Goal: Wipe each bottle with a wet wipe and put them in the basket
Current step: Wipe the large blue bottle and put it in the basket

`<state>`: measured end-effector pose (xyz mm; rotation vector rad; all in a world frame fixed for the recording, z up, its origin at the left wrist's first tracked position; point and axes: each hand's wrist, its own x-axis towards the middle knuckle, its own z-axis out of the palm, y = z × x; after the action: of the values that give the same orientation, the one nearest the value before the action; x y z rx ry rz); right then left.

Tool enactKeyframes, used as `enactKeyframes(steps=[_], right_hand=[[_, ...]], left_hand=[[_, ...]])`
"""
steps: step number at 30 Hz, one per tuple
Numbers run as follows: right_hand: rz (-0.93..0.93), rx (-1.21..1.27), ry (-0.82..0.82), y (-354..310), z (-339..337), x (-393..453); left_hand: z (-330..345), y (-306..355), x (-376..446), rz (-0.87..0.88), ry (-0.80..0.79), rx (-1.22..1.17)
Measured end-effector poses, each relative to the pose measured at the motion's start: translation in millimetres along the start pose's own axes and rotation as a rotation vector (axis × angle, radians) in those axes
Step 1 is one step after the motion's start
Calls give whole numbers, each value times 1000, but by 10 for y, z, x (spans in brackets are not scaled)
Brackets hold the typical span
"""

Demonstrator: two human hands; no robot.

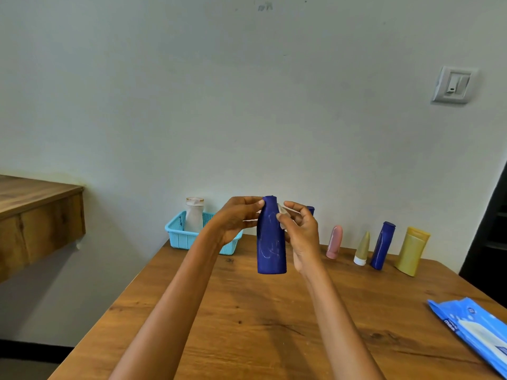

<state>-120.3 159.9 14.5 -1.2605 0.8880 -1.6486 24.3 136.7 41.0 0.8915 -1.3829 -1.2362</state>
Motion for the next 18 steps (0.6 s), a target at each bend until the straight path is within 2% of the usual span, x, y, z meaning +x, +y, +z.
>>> enactKeyframes(steps=[4, 8, 14, 18], right_hand=[[52, 54, -80, -51, -14, 7], [-30, 15, -72, -96, -10, -4], [-192, -218, 73, -96, 63, 11], [-361, -401, 63, -126, 144, -43]], left_hand=[[-33, -4, -44, -48, -87, -99], [-84, 11, -78, -25, -174, -146], [13, 62, -75, 35, -138, 4], [21, 57, -54, 62, -72, -21]])
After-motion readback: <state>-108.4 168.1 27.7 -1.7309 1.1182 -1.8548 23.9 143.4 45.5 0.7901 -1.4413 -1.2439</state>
